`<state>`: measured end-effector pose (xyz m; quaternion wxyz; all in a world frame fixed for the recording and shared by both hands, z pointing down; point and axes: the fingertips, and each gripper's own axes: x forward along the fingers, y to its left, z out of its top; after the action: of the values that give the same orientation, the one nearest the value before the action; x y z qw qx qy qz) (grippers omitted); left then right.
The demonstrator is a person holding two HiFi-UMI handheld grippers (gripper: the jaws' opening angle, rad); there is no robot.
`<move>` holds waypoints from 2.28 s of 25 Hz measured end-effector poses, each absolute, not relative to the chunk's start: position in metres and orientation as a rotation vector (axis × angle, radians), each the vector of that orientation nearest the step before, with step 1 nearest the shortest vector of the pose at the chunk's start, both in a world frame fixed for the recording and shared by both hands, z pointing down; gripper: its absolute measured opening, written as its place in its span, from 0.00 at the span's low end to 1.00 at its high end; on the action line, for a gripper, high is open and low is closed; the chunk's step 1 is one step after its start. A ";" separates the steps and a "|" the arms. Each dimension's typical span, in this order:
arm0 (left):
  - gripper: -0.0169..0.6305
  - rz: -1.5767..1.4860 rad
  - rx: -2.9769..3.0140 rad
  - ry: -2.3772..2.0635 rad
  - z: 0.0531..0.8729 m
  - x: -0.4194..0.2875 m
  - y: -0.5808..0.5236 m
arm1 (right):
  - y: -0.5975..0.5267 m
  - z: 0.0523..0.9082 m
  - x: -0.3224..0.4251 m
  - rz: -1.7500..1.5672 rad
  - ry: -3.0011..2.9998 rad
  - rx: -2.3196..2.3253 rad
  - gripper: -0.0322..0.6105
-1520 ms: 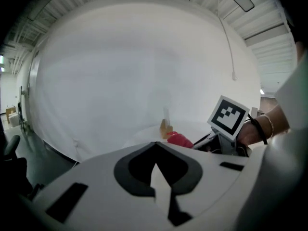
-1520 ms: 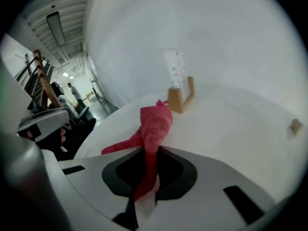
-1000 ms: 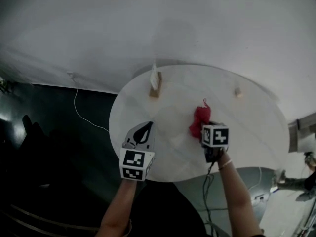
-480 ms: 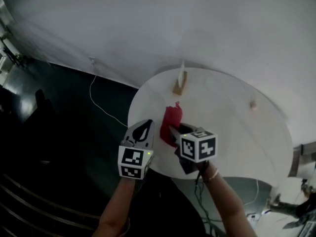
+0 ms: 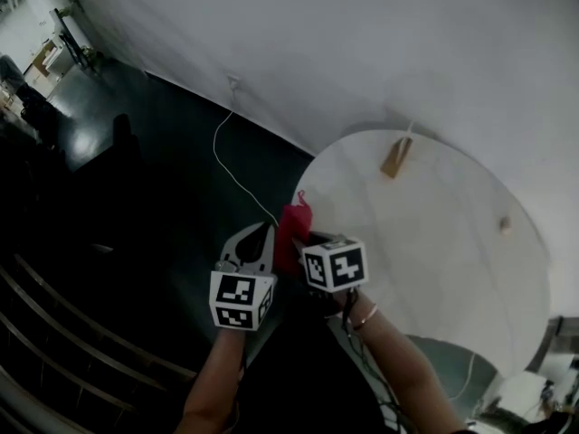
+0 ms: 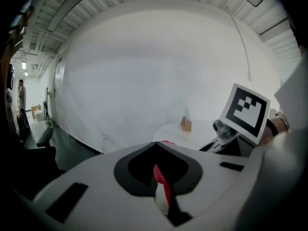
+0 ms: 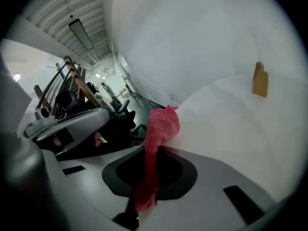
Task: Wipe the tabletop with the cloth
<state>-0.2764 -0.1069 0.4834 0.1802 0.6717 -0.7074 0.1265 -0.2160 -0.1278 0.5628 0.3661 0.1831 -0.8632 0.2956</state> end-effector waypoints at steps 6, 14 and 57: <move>0.03 0.358 2.017 -1.879 0.487 -0.234 -0.129 | -0.152 0.574 -0.151 0.754 -2.133 0.619 0.12; 0.03 0.396 2.260 -1.621 0.486 -0.131 -0.175 | -0.195 0.580 0.008 0.806 -1.976 0.951 0.12; 0.03 0.378 1.935 -1.923 0.494 -0.179 -0.051 | -0.065 0.576 -0.080 0.818 -2.184 0.544 0.12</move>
<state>-0.1788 -0.0514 0.4942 0.1924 0.6894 -0.6852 0.1347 -0.0801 -0.0654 0.5759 0.3647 0.2114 -0.8492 0.3181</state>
